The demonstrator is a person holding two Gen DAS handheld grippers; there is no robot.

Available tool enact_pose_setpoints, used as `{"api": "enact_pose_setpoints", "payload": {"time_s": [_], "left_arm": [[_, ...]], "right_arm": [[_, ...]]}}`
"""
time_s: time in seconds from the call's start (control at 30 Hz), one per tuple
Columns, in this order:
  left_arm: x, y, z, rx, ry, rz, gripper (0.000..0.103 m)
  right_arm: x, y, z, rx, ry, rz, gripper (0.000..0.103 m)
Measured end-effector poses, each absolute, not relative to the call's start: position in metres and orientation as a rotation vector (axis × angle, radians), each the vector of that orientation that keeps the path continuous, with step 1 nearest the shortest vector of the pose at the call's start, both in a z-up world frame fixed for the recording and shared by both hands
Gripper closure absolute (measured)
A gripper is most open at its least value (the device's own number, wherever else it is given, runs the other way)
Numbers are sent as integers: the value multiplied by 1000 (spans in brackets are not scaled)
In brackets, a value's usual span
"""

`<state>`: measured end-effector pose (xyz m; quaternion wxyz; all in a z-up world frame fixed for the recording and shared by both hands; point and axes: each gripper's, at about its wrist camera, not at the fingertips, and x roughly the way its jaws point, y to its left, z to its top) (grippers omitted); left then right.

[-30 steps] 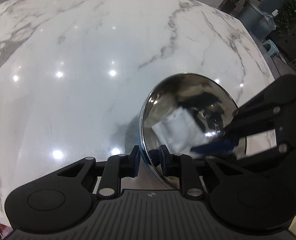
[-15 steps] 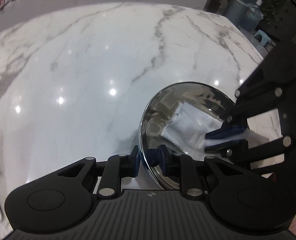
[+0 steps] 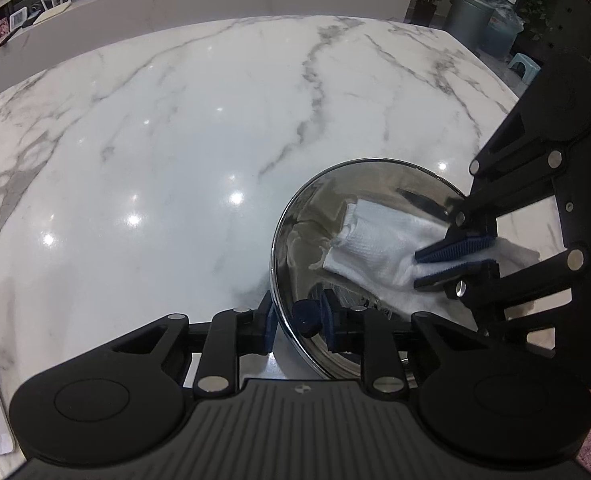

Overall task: Clean bowl
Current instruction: 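Keep wiping the bowl interior with the right tool while left tool tilts the bowl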

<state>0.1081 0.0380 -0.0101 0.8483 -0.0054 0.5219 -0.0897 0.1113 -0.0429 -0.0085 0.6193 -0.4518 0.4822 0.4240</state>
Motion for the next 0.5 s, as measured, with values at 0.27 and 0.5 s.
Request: {"api": "enact_pose_setpoints", "payload": {"time_s": [0.27,0.5], "left_arm": [[110,38,-10,-21,1103,-175,83],[108,55,-18,-278,1221,-128,71]], "right_arm": [[122,-59,-11,-744,1265,1044,95],[115,-65,-14,-721,1266,1034,95]]}}
